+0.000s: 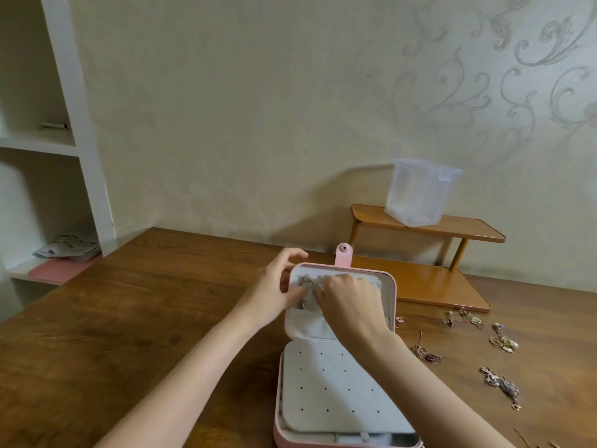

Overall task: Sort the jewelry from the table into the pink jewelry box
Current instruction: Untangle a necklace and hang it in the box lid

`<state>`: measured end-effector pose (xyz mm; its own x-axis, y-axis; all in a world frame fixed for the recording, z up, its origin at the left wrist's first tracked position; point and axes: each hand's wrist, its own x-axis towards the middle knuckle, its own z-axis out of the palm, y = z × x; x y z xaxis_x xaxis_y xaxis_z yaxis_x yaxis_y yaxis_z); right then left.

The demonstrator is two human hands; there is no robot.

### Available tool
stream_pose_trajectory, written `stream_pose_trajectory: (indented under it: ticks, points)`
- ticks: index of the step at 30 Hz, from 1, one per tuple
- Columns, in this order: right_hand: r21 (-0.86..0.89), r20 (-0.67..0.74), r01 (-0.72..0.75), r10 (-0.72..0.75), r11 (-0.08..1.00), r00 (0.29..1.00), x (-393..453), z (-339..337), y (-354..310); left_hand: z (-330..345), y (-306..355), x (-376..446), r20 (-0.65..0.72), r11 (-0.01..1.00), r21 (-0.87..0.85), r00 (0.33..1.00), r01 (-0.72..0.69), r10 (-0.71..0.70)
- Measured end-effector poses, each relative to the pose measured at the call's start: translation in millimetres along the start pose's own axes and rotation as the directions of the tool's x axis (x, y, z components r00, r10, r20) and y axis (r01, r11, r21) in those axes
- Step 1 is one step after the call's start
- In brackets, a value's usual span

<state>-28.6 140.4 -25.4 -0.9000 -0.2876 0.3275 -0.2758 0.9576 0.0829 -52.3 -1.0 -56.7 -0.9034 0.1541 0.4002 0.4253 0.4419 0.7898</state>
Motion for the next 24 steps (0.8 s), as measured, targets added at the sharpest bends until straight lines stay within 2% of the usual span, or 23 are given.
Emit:
stream_pose_trajectory:
  ticks: [6,10,18,22,24]
  points:
    - [0.046,-0.019,0.170,-0.169,0.984,0.985,-15,0,0,11,-6,-8,-0.044,0.975,0.143,0.983,-0.171,0.178]
    - [0.047,-0.016,0.241,-0.241,0.969,0.970,-18,-2,2,13,-7,-8,-0.061,0.973,0.149,0.981,-0.175,0.186]
    - [-0.005,-0.125,0.262,-0.261,0.965,0.957,-17,-5,8,14,-9,-12,-0.024,0.950,0.227,0.974,-0.213,0.225]
    - [0.020,-0.223,0.274,-0.263,0.962,0.939,-13,-2,6,15,-10,-11,-0.054,0.955,0.219,0.975,-0.201,0.218]
    - [0.120,-0.249,0.292,-0.256,0.949,0.934,-12,0,5,17,-13,-11,-0.115,0.959,0.188,0.965,-0.210,0.234]
